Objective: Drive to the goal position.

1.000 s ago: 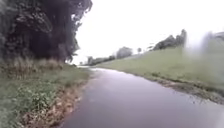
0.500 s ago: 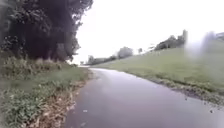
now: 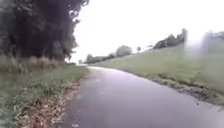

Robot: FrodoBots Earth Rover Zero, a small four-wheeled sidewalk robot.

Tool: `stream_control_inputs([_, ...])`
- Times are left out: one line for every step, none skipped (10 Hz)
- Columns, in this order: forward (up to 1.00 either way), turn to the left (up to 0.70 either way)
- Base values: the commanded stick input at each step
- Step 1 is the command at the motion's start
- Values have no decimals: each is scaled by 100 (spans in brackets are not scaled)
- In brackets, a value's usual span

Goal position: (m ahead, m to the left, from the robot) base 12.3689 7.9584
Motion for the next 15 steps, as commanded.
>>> stream_control_inputs([70,0])
stream_control_inputs([70,0])
stream_control_inputs([70,0])
stream_control_inputs([70,0])
stream_control_inputs([70,0])
stream_control_inputs([70,0])
stream_control_inputs([70,0])
stream_control_inputs([70,0])
stream_control_inputs([70,0])
stream_control_inputs([70,0])
stream_control_inputs([70,0])
stream_control_inputs([70,0])
stream_control_inputs([70,0])
stream_control_inputs([70,0])
stream_control_inputs([70,0])
